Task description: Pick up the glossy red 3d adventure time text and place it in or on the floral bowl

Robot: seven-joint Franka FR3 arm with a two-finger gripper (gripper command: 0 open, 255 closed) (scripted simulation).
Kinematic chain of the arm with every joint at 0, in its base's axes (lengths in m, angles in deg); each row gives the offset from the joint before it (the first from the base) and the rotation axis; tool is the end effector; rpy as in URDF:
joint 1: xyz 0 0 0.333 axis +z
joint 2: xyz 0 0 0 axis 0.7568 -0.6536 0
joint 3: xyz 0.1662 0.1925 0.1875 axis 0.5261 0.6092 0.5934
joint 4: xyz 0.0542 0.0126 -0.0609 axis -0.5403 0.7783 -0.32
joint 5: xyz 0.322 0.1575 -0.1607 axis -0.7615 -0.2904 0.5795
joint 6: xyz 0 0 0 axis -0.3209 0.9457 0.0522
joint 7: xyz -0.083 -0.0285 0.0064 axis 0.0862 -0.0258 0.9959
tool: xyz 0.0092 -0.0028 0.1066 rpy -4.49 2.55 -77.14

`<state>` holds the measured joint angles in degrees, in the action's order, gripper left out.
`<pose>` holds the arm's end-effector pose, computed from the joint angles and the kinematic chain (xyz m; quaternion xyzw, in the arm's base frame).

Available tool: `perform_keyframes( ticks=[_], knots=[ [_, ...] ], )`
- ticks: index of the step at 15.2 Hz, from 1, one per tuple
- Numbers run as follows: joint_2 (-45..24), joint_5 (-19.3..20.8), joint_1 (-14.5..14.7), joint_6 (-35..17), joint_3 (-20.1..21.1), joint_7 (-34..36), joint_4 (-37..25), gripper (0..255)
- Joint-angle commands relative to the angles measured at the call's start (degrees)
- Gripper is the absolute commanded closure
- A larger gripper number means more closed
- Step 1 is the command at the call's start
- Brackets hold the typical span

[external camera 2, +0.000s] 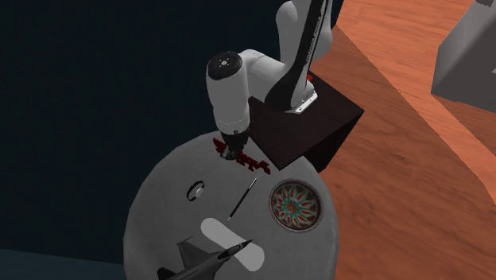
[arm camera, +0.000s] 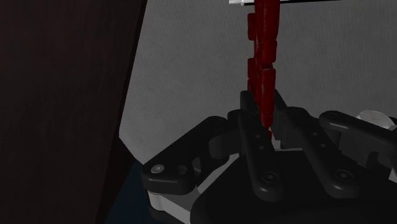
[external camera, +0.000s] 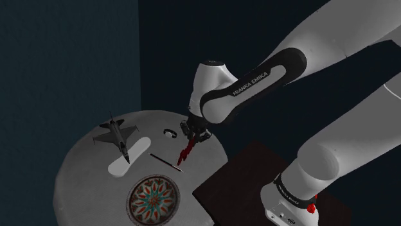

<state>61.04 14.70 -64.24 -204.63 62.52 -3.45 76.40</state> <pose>0.3816 0.1598 0.2695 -0.8339 0.5516 0.0180 0.0052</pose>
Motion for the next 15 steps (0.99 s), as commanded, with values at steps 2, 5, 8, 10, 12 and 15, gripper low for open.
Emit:
perform_keyframes(
  ticks=[2, 5, 8, 10, 12, 15],
  knots=[
    [3.1, -2.2, 0.8, 3.3, -0.7, -1.5, -0.5, 255],
    [5.7, -3.6, 1.4, 6.4, -1.5, -2.5, -1.2, 255],
    [8.2, -4.5, 2.0, 9.5, -2.3, -3.3, -2.0, 255],
    [9.7, -5.0, 2.3, 11.5, -2.8, -3.7, -2.6, 255],
    [9.7, -5.4, 3.0, 11.6, -1.8, -2.2, -2.8, 255],
    [9.5, -6.2, 5.0, 12.0, 1.5, 2.6, -4.1, 255]
  ],
)
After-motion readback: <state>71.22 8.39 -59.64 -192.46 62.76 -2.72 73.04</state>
